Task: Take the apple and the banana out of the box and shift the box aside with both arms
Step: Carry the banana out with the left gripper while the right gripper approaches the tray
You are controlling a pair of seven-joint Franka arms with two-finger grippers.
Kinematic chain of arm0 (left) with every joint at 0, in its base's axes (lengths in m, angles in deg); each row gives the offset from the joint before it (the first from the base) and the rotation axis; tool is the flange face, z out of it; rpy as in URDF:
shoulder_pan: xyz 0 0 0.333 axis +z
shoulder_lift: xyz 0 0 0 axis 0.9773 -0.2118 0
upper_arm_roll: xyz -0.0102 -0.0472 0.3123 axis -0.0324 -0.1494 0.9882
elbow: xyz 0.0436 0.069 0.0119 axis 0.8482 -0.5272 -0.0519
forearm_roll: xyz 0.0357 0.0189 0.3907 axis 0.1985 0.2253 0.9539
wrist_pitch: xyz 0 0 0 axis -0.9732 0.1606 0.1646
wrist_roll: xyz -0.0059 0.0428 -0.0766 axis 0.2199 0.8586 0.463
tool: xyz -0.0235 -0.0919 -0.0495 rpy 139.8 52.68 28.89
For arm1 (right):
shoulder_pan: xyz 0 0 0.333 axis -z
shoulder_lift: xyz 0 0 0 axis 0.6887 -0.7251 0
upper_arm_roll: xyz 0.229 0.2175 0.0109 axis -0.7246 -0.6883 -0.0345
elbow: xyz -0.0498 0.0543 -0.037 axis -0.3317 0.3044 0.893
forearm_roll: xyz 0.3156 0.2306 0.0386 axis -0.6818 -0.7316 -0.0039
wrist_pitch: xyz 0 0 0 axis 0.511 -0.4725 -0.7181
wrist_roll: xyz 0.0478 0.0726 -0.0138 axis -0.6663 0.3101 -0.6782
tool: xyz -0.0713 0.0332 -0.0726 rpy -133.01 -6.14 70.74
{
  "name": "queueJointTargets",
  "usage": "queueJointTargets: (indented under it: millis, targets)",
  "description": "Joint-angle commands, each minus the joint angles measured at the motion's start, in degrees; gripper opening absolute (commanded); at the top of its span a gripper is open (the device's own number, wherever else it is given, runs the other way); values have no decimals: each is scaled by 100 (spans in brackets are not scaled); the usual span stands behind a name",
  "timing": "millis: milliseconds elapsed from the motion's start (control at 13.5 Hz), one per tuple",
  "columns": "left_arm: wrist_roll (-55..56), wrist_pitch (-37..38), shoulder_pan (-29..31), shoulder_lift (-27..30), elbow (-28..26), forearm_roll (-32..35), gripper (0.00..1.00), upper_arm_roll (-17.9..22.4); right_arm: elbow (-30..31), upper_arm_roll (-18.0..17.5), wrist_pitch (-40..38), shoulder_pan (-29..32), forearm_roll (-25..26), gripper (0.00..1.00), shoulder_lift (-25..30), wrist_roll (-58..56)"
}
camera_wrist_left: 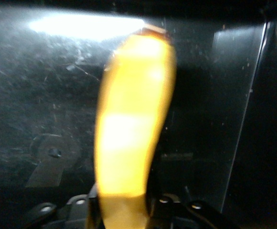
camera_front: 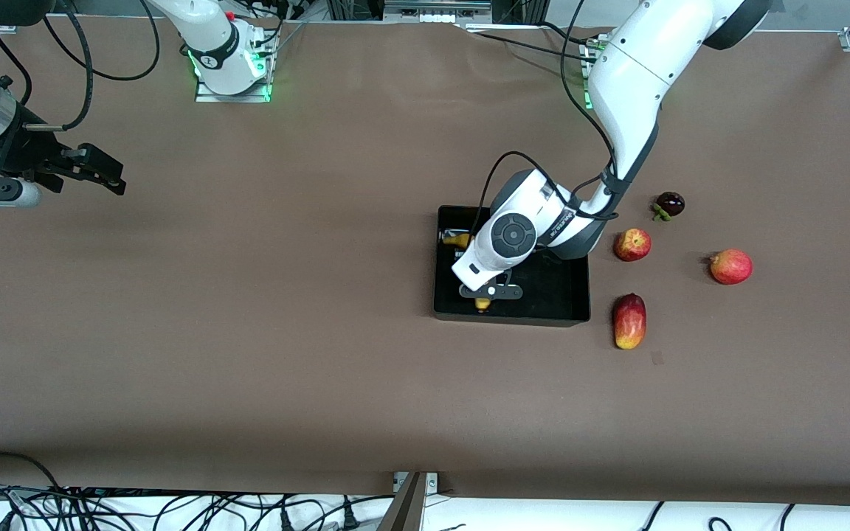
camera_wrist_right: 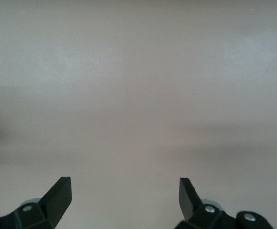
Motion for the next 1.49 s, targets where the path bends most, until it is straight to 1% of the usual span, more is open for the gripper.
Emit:
queueJointTargets:
  millis: [0,149,446,594,743,817,891,965,1040,1114,1262,1337,1411]
  targets:
    - [86,403,52,271,91,109,0,39,-85,-29,-25,20,43,100,-9,-44]
    - [86,903,104,595,153,109,0,39,-120,-37,-33,3,34,100,-9,-70]
    - [7,1686,552,1316,180,47,0,-5,-121,-46,-16,-15,-27,100,-44,-87]
    - [-124,2369,929,1501,381,73,0,-5,-155,-37,-42,-277,42,100,-271,-105]
    - [-885,3213,1316,1519,601,126,0,47,-121,-46,-165,-366,17,100,-352,-149]
    - [-1281,3435,1614,1520,610,126,0,91,-120,-55,-331,-532,17,100,-395,-167]
    - [-1572,3455,1930,1476,549,222,0,109,-155,-46,-532,-751,43,100,-526,-115]
    - [-1923,3429,2246,1389,531,649,0,109,-155,-46,-534,-997,69,100,-580,-105]
    - [-2275,3394,2528,1214,540,888,0,109,-164,-46,-491,-1226,69,100,-711,-10]
    - [-2592,3210,2644,1134,531,1039,0,118,-164,-46,-360,-1419,8,100,-869,113]
    - [-3190,2693,3064,870,418,1408,0,118,-208,-46,209,-1753,-149,100,-1281,403]
    - [-3506,2473,3250,765,365,1401,0,109,-208,-46,604,-1982,-272,100,-1527,683]
    - [-3718,2366,3312,633,347,1366,0,109,-217,-46,982,-2201,-334,100,-1791,1156]
